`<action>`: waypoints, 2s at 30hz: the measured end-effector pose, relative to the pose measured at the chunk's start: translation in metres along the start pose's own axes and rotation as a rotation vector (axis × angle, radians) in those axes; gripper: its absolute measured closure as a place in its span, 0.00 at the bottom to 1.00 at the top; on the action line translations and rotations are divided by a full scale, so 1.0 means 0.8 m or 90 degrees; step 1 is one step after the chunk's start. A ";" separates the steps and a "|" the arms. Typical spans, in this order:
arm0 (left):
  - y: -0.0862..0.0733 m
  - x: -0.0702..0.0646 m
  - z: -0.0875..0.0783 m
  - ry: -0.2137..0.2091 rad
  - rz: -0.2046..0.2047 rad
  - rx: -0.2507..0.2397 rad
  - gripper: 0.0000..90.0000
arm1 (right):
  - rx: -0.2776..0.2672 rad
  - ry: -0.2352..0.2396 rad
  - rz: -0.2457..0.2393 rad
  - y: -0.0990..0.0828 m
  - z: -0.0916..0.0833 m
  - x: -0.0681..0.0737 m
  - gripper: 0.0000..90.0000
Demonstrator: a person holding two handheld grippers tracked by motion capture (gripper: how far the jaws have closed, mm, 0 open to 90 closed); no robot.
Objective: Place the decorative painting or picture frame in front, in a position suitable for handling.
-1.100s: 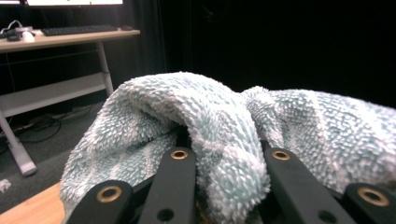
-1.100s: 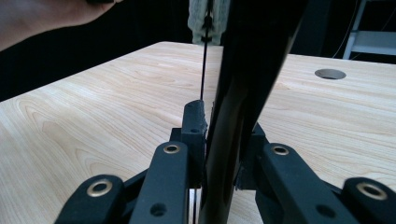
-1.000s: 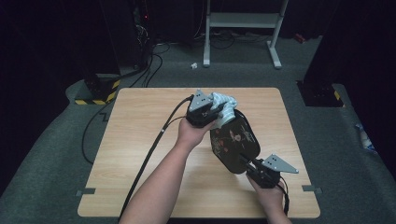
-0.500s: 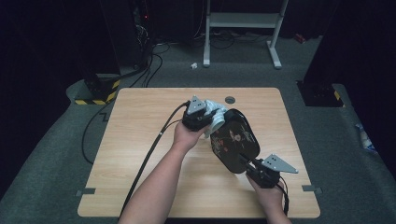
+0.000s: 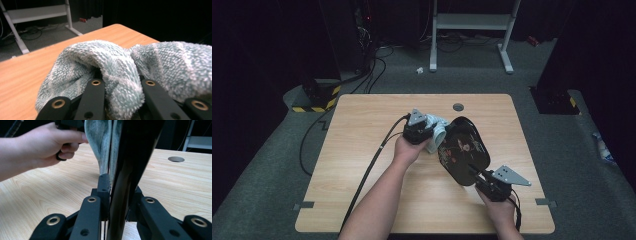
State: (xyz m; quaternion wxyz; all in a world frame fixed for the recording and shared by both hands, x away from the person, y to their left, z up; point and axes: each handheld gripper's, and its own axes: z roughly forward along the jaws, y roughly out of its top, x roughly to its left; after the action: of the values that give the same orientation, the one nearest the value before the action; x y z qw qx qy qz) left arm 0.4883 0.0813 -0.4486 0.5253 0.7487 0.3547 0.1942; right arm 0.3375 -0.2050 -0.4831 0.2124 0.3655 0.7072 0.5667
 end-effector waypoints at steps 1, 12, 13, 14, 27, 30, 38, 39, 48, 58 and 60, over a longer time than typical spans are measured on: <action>-0.004 0.001 0.001 -0.001 -0.004 0.002 0.89 | 0.000 0.000 0.000 0.000 0.000 0.000 0.87; -0.053 -0.001 0.006 -0.002 -0.013 0.056 0.89 | 0.000 -0.001 -0.002 0.000 0.000 0.000 0.87; -0.058 -0.002 0.007 -0.002 -0.010 0.064 0.89 | 0.000 -0.001 -0.004 -0.001 0.000 0.000 0.87; -0.063 -0.004 0.008 -0.003 -0.005 0.074 0.89 | 0.000 -0.001 -0.003 -0.001 0.000 0.000 0.87; -0.094 -0.027 0.008 -0.003 0.056 0.148 0.89 | -0.002 -0.004 0.000 0.000 0.001 0.002 0.87; -0.097 -0.029 0.002 -0.011 0.054 0.144 0.89 | -0.002 -0.006 -0.003 0.000 0.001 0.002 0.87; -0.099 -0.024 -0.032 -0.015 0.031 0.103 0.88 | 0.003 -0.014 -0.007 0.000 0.000 0.002 0.87; -0.099 -0.023 -0.038 -0.015 0.027 0.095 0.88 | 0.004 -0.014 -0.007 0.000 0.000 0.002 0.87; -0.091 -0.015 -0.112 0.015 0.021 -0.014 0.88 | 0.001 -0.016 -0.007 0.001 0.001 0.005 0.87; -0.132 0.003 -0.207 0.077 0.016 -0.043 0.88 | 0.004 -0.025 -0.002 0.002 0.001 0.009 0.86; -0.148 0.008 -0.218 0.086 0.006 -0.036 0.88 | 0.004 -0.028 -0.003 0.002 0.001 0.010 0.86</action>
State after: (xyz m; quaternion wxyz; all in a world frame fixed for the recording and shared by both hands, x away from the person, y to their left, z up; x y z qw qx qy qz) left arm 0.3382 0.2222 -0.4938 0.5203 0.7202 0.3804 0.2567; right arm 0.3331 -0.1982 -0.4808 0.2279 0.3766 0.7053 0.5557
